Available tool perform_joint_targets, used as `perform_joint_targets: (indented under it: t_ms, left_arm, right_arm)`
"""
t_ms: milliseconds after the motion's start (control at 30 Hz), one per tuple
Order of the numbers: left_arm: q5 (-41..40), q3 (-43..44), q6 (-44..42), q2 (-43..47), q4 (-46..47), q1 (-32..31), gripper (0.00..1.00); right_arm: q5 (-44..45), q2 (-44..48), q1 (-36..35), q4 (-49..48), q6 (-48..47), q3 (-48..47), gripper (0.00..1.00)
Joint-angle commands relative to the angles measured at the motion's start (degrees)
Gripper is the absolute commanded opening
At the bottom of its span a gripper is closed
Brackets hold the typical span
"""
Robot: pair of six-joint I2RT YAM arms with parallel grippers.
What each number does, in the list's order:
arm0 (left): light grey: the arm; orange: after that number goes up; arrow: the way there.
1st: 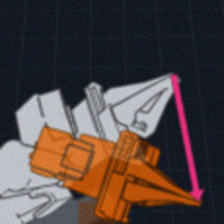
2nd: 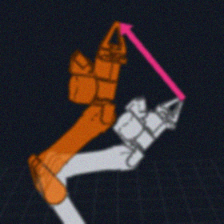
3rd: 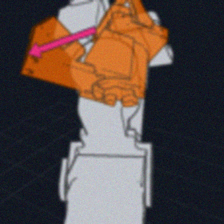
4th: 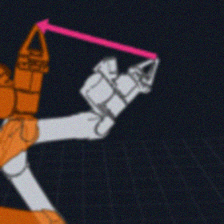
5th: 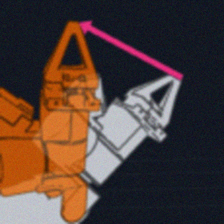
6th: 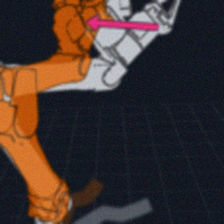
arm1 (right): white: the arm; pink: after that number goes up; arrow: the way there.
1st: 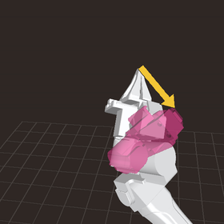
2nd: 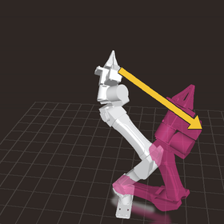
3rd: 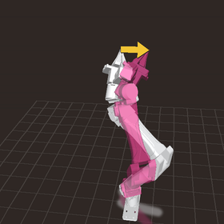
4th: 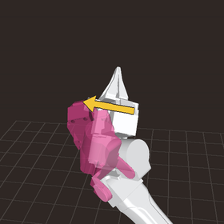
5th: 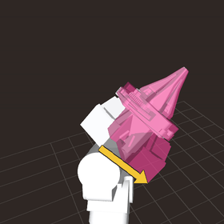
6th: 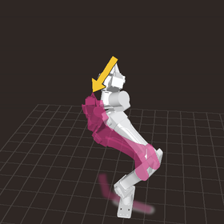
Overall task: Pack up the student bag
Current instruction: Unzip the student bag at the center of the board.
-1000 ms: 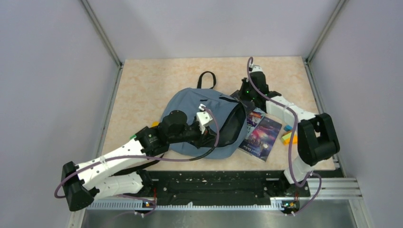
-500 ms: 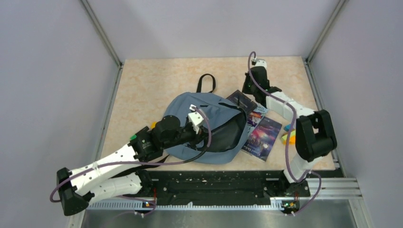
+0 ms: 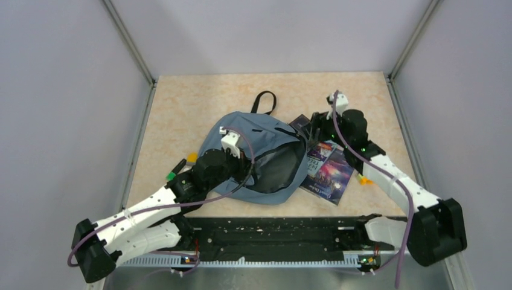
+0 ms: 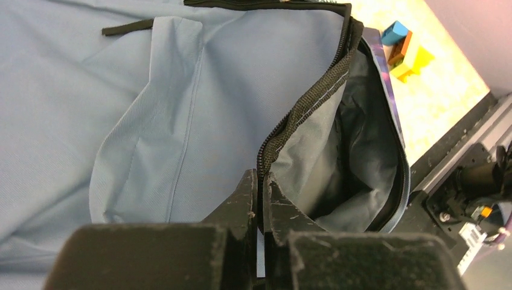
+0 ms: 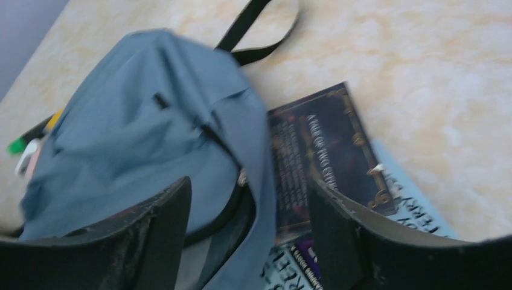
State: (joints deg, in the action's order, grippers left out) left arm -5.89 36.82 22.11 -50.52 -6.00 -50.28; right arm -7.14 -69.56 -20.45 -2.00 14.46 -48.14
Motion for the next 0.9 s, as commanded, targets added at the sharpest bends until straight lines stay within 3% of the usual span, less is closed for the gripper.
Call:
perform_joint_targets:
  t_ms: [0, 100, 333, 533, 600, 667, 700, 767, 867]
  left_arm:
    - [-1.2, -0.1, 5.5, 1.5, 3.4, 2.0, 0.00]
    - [-0.8, 0.1, 6.3, 1.6, 2.4, 2.8, 0.00]
    - [0.8, 0.8, 6.9, 0.7, 1.4, 3.7, 0.00]
    - [2.5, 1.7, 6.2, -0.1, 1.2, 3.9, 0.00]
    - [2.8, 1.9, 5.4, -0.3, 1.1, 3.9, 0.00]
    - [4.0, 2.3, 3.5, -0.4, 1.0, 3.9, 0.00]
    - [4.9, 2.7, 2.6, -0.5, 1.0, 3.9, 0.09]
    - [8.1, 4.1, 0.7, -1.0, 1.4, 3.9, 0.42]
    - [11.6, 8.4, -2.4, -4.2, 1.2, 3.9, 0.77]
  right_arm:
    - [-18.5, 8.7, -0.1, -12.4, -5.7, 8.6, 0.72]
    - [-22.9, 11.7, -0.2, -17.1, -6.7, 12.0, 0.80]
    - [-29.2, 6.9, -3.7, -18.0, -16.6, 11.0, 0.80]
    - [-28.2, 3.3, -4.9, -22.5, -21.7, 12.2, 0.80]
    - [-27.8, 1.9, -4.9, -21.5, -22.1, 10.7, 0.71]
    - [-27.6, 0.4, -5.0, -18.6, -22.1, 7.9, 0.47]
    - [-27.9, -0.5, -5.0, -16.6, -22.1, 6.2, 0.31]
    - [-28.9, -2.3, -5.1, -12.6, -22.7, 2.9, 0.11]
    - [-29.5, -4.3, -6.0, -8.1, -24.2, -0.7, 0.00]
